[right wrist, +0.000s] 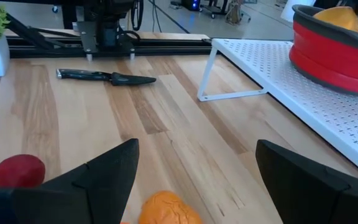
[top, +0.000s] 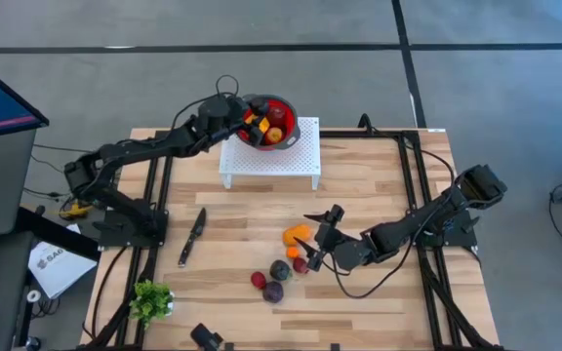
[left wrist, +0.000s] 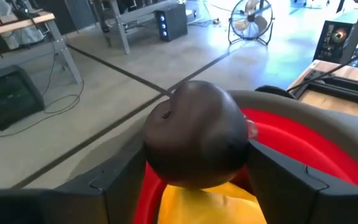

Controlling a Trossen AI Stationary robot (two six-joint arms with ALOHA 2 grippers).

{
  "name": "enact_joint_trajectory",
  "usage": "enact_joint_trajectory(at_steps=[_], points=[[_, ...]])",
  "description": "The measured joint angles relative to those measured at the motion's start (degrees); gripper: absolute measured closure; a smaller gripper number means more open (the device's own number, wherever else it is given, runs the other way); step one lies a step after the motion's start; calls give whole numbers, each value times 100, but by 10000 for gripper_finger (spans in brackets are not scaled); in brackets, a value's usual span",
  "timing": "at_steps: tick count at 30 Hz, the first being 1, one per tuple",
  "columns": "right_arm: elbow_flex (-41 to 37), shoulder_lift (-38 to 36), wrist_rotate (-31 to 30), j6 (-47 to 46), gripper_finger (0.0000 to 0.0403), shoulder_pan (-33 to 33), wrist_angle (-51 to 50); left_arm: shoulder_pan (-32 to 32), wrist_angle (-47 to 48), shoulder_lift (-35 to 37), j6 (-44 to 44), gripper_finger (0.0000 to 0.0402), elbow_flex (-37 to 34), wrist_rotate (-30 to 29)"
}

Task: Pick & Place Fruit
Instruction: Put the top purple plum into the red strainer bowl on the shelf, then put the potato into the red strainer bowl on the shelf

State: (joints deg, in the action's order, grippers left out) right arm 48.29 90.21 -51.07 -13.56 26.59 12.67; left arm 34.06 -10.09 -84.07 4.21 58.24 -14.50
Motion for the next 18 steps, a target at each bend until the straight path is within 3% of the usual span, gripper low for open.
enact_joint_trajectory(at_steps=[11, 18], points=[[0, 0, 0, -2, 85, -2, 2, 49, -107, -74, -20, 70, 0, 0], [0, 0, 0, -2, 85, -2, 2, 27, -174, 19, -13, 63, 0, 0]])
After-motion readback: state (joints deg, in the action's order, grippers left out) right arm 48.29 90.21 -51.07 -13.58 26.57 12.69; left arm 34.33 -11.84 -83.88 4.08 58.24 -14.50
